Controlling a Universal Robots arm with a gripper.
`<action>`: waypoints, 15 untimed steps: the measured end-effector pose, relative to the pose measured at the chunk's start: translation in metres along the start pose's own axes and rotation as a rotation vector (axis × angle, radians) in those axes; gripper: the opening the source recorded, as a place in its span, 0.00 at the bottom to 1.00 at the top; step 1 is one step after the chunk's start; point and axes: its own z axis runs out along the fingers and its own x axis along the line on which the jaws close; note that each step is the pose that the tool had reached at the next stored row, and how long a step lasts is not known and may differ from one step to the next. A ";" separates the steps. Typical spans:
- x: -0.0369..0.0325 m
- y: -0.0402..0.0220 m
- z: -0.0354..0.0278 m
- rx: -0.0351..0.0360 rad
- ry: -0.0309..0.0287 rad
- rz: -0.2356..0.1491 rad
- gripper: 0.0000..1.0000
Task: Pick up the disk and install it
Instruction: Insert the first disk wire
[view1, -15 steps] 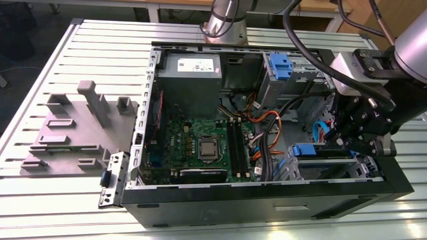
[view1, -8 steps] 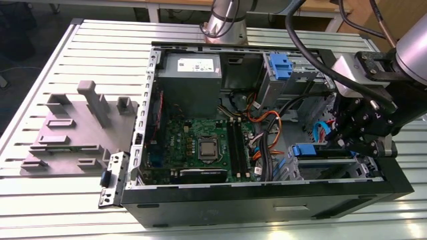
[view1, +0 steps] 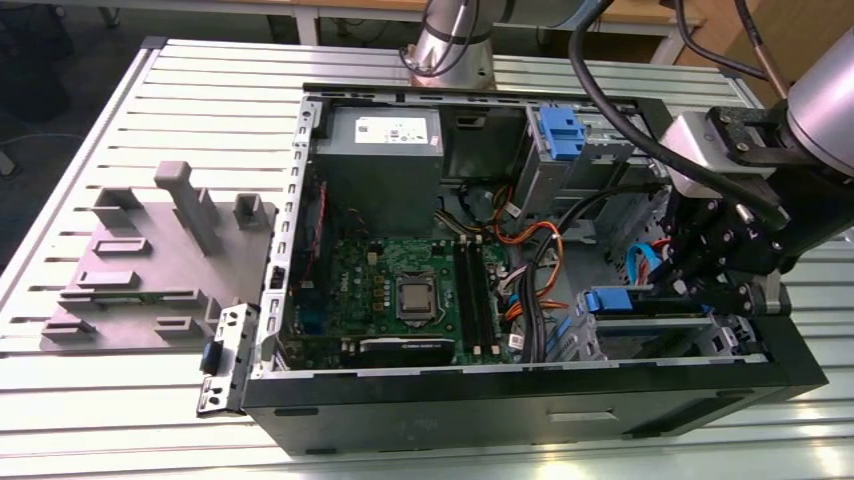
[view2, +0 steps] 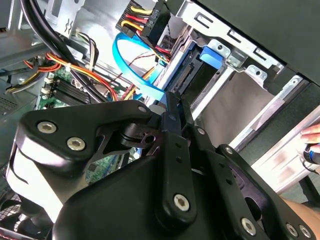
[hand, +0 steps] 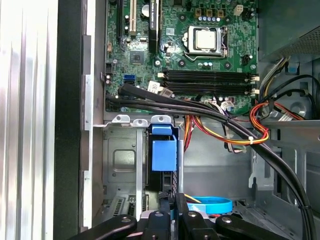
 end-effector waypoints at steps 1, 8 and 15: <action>-0.0002 0.0000 0.0001 0.0000 0.0002 0.000 0.16; -0.0005 0.0002 0.0020 0.0000 0.0003 0.000 0.16; -0.0004 0.0003 0.0038 0.0000 0.0002 0.000 0.16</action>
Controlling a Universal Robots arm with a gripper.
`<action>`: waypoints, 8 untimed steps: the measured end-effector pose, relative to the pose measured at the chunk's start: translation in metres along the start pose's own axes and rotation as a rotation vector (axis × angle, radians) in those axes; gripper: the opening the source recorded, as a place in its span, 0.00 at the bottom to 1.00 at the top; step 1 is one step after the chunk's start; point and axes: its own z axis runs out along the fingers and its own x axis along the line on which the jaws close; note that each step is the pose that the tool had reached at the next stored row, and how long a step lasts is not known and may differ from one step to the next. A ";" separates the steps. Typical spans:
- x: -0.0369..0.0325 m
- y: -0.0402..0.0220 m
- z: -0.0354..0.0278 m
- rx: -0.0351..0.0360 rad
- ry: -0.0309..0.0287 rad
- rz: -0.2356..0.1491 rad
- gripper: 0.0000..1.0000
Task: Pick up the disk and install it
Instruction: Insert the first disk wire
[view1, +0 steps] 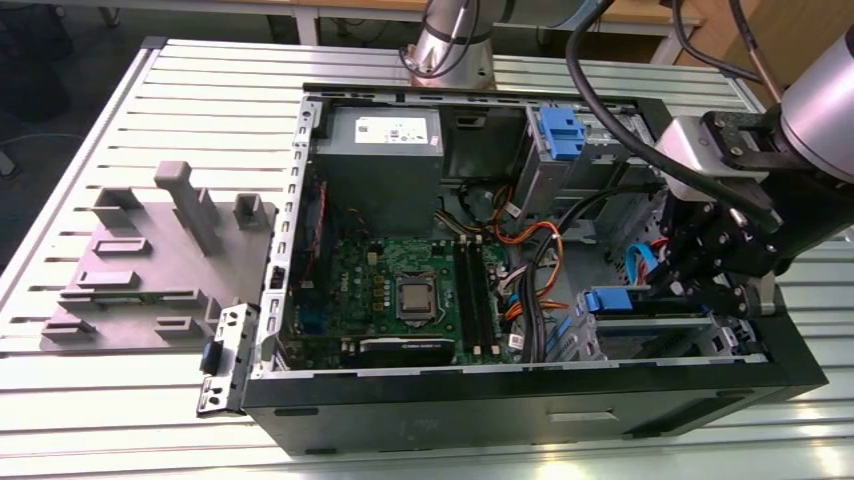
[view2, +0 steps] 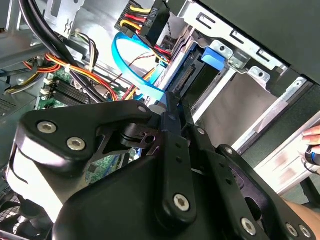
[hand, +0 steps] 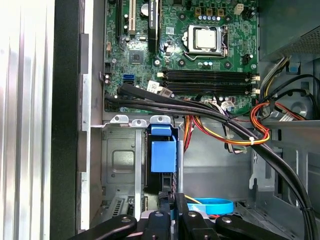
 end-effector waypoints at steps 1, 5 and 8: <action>0.0001 0.0001 0.0004 0.0000 0.0002 0.000 0.16; 0.0001 0.0001 0.0009 0.0000 0.0002 0.000 0.16; 0.0001 0.0001 0.0009 0.0000 0.0002 0.000 0.16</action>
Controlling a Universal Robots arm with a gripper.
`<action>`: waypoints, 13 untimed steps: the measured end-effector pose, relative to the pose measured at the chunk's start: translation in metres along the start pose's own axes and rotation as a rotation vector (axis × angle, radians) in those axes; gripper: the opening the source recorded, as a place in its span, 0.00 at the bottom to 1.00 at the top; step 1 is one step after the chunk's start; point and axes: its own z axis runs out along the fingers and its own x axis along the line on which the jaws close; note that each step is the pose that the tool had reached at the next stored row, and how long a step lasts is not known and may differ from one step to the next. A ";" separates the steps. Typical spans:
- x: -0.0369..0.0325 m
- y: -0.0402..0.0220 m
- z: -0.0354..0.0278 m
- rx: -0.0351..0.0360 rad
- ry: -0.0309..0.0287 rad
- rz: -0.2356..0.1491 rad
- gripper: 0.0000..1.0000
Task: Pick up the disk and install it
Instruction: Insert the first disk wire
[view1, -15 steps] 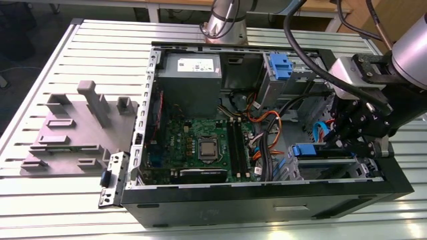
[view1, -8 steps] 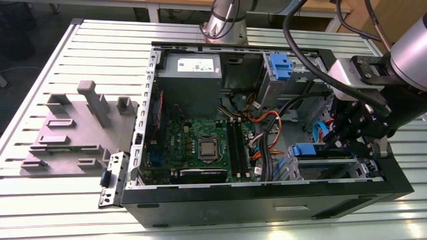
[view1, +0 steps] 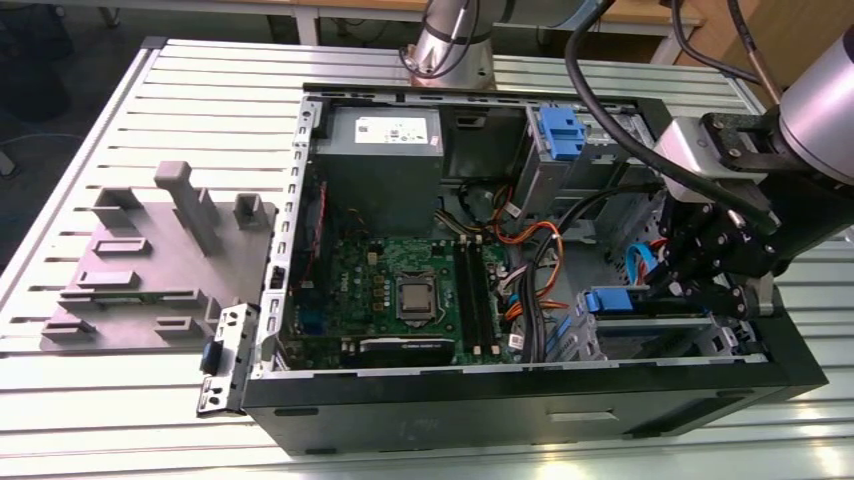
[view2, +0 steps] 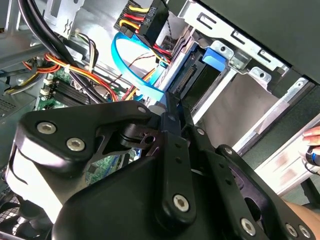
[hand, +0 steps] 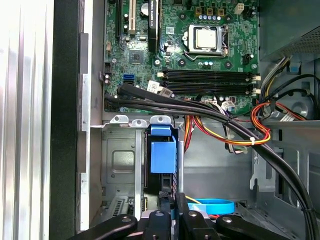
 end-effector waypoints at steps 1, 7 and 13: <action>0.0000 0.0000 0.0001 0.0000 0.0000 0.000 0.16; 0.0001 0.0000 0.0007 0.0000 0.0001 0.000 0.16; 0.0002 -0.0001 0.0034 0.0000 0.0001 0.000 0.16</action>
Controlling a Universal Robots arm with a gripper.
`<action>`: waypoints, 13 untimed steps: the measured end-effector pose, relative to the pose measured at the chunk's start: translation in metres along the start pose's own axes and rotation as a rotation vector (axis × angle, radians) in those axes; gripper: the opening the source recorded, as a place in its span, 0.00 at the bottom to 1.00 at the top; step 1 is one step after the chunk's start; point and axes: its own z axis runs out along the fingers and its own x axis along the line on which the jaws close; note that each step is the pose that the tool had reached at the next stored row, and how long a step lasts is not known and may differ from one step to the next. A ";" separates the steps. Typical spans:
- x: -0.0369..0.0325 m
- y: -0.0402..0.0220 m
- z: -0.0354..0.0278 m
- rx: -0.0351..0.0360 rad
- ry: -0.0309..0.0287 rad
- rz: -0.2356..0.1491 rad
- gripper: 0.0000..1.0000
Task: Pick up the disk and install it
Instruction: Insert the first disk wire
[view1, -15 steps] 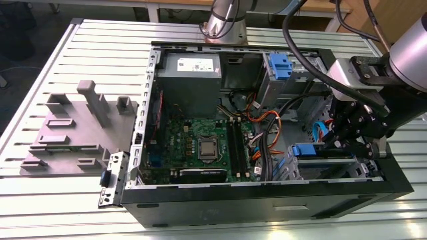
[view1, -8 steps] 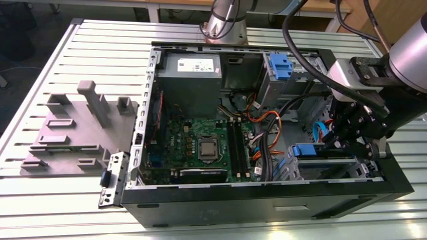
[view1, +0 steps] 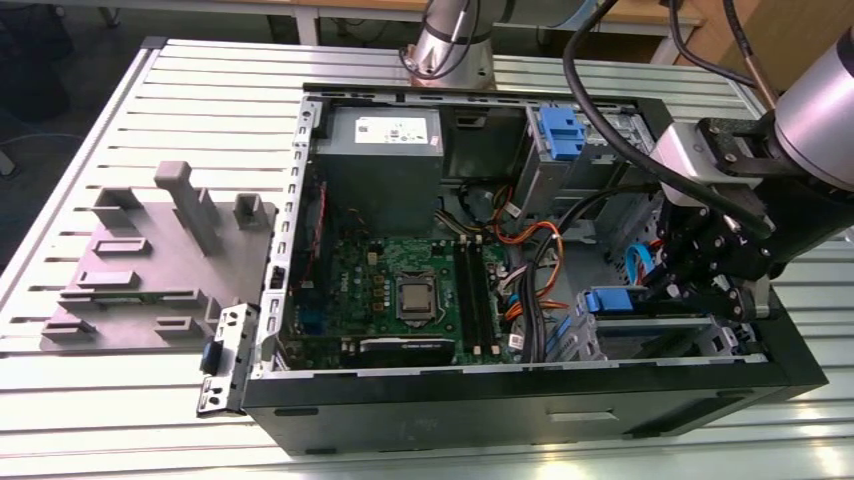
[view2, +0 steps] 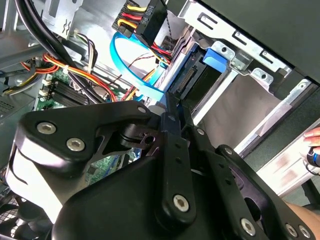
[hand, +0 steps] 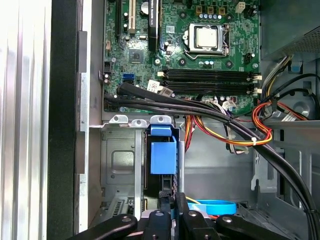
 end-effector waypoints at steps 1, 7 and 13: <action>0.0000 0.0000 0.0000 0.0000 0.0001 0.000 0.16; 0.0001 0.0000 0.0012 0.0000 0.0001 0.000 0.16; 0.0001 0.0000 0.0014 0.0000 -0.0003 0.000 0.17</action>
